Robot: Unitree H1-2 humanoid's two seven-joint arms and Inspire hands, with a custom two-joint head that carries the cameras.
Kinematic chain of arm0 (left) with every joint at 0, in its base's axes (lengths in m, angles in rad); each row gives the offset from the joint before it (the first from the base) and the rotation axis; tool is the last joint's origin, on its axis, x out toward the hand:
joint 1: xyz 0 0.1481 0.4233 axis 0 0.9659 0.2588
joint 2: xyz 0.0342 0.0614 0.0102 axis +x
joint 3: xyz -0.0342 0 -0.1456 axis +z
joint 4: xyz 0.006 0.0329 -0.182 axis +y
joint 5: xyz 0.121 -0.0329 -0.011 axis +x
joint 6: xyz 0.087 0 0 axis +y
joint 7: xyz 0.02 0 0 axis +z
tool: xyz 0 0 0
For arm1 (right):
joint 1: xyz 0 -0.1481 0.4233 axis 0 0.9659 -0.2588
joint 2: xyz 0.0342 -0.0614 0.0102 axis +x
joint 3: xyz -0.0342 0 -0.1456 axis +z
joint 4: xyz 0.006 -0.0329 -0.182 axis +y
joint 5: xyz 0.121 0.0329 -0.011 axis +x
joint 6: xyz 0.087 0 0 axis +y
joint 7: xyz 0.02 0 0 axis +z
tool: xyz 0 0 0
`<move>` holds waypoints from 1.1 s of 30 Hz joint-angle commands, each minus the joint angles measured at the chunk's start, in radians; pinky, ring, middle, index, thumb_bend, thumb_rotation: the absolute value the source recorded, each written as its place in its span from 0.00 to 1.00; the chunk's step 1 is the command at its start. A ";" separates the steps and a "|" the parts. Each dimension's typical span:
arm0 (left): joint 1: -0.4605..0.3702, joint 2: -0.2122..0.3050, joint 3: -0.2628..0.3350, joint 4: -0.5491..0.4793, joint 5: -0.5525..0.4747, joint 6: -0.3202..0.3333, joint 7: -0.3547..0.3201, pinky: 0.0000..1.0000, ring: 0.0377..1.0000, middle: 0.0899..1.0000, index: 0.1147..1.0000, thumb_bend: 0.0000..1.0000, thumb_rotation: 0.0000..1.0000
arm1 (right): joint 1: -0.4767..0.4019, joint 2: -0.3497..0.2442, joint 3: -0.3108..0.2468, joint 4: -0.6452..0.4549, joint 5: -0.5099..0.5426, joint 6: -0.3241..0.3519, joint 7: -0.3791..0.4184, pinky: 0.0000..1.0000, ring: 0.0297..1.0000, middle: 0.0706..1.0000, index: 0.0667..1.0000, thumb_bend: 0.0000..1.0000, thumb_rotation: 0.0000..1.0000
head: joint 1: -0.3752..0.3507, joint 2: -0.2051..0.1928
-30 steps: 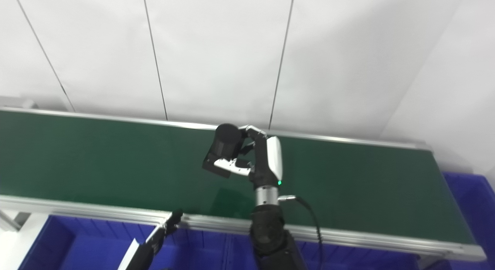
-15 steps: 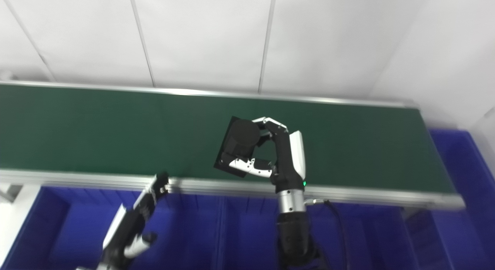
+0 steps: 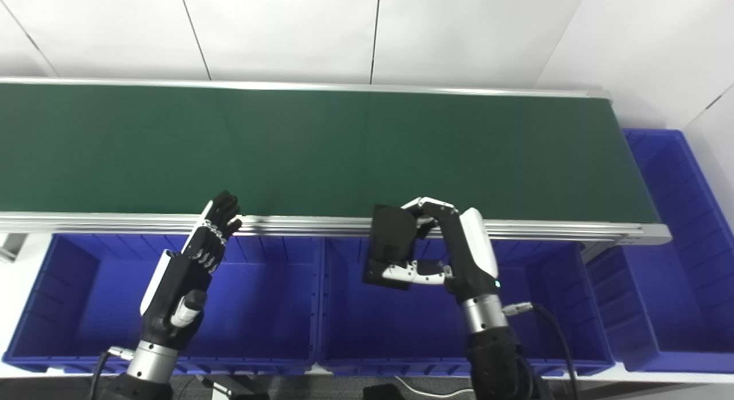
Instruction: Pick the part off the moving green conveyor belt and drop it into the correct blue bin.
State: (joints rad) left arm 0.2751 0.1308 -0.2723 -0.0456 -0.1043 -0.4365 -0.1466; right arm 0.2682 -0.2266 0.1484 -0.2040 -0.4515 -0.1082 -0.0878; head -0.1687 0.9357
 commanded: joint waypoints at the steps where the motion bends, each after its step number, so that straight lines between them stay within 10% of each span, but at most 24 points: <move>1: -0.003 -0.010 0.018 -0.029 -0.008 -0.033 -0.029 0.95 0.98 0.99 0.98 0.88 0.86 | 0.003 -0.026 0.004 -0.025 -0.023 -0.025 0.026 0.50 0.48 0.48 0.40 0.51 0.00 | 0.001 0.000; 20: 0.001 -0.055 0.105 -0.007 -0.014 -0.033 -0.131 0.96 0.98 0.99 0.98 0.88 0.84 | -0.165 -0.071 0.116 0.146 -0.267 0.180 0.210 0.50 0.44 0.49 0.44 0.51 0.00 | 0.004 -0.012; 21: 0.001 -0.057 0.109 -0.006 -0.012 -0.033 -0.135 0.96 0.98 0.99 0.98 0.88 0.84 | -0.167 -0.073 0.121 0.150 -0.265 0.171 0.208 0.53 0.55 0.48 0.45 0.52 0.00 | 0.004 -0.011; 26: 0.001 -0.063 0.115 -0.009 -0.013 -0.033 -0.143 0.96 0.98 0.99 0.98 0.88 0.84 | -0.160 -0.074 0.131 0.143 -0.244 0.142 0.201 0.74 0.84 0.87 0.80 0.64 0.29 | 0.000 -0.012; 33: 0.002 -0.068 0.115 -0.009 -0.013 -0.033 -0.144 0.97 0.98 0.99 0.98 0.87 0.84 | -0.113 -0.086 0.140 0.103 -0.294 0.101 0.119 0.99 1.00 1.00 1.00 0.86 0.62 | 0.001 -0.013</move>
State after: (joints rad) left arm 0.2821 0.0676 -0.1556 -0.0305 -0.1125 -0.4366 -0.2781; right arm 0.1602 -0.3006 0.2949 -0.0671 -0.7354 0.0573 0.0867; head -0.1687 0.9235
